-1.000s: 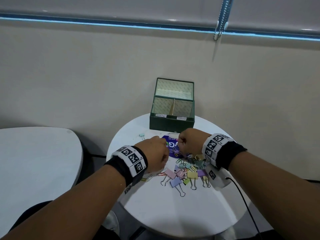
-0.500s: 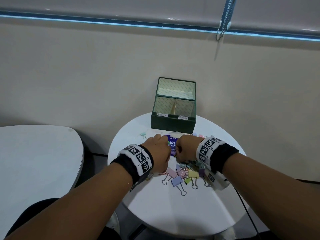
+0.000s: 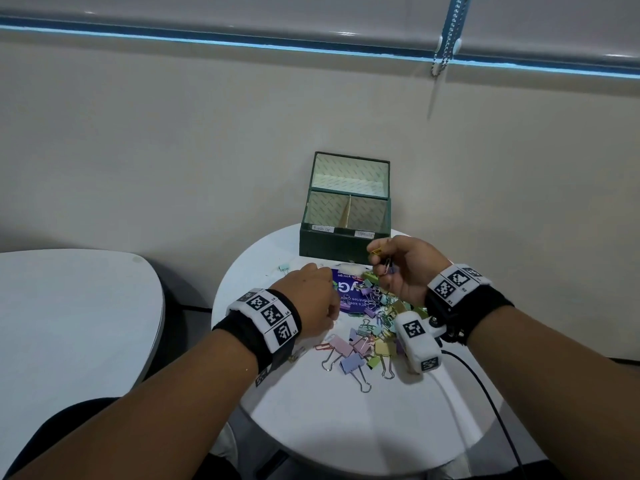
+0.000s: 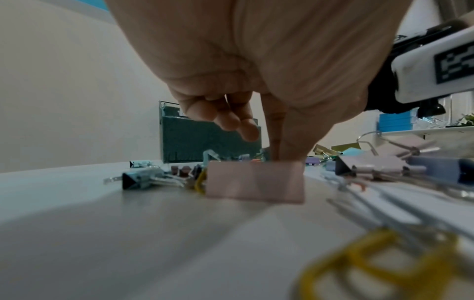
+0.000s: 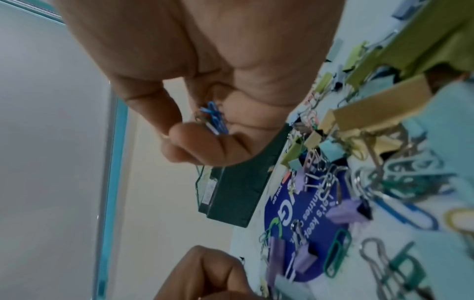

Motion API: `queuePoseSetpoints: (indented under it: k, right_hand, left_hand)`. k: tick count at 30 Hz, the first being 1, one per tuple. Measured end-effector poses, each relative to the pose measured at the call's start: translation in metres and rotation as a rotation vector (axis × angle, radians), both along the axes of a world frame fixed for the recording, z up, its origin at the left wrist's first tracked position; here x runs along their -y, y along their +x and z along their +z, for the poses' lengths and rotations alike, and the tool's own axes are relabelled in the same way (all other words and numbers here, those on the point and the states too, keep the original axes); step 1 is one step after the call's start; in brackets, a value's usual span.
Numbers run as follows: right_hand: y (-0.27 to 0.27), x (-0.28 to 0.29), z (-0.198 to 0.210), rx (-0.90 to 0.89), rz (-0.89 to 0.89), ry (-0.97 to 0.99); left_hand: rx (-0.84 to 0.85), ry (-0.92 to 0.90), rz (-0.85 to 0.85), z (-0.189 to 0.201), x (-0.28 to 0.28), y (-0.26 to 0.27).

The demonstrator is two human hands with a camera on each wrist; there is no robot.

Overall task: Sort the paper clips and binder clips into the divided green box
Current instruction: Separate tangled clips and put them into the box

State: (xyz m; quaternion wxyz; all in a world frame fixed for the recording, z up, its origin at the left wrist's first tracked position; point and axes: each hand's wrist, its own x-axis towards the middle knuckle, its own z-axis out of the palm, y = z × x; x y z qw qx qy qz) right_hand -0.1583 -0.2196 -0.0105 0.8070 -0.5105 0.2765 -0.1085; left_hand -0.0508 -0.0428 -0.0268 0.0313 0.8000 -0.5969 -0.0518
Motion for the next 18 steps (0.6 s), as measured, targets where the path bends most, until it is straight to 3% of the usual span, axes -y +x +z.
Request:
queuePoseSetpoints:
  k: [5,7,9,12,18]
  right_hand:
    - [0.008,-0.002,-0.003,-0.092,0.109,-0.050]
    - [0.012,-0.003,-0.003,-0.251,0.189,-0.275]
    - [0.014,-0.009,-0.001,-0.436,0.329,-0.637]
    - [0.016,-0.019,-0.001,-0.556,0.487,-1.066]
    - [0.022,-0.031,-0.012,-0.758,0.629,-1.453]
  left_hand:
    - [0.035,0.015,0.035,-0.001,0.002,0.002]
    - [0.045,0.028,0.045,-0.002,0.003,0.003]
    - [0.059,0.046,0.050,-0.002,0.005,0.002]
    - [0.060,0.033,0.103,-0.002,0.006,0.003]
    - [0.040,-0.051,0.144,0.001,0.004,0.011]
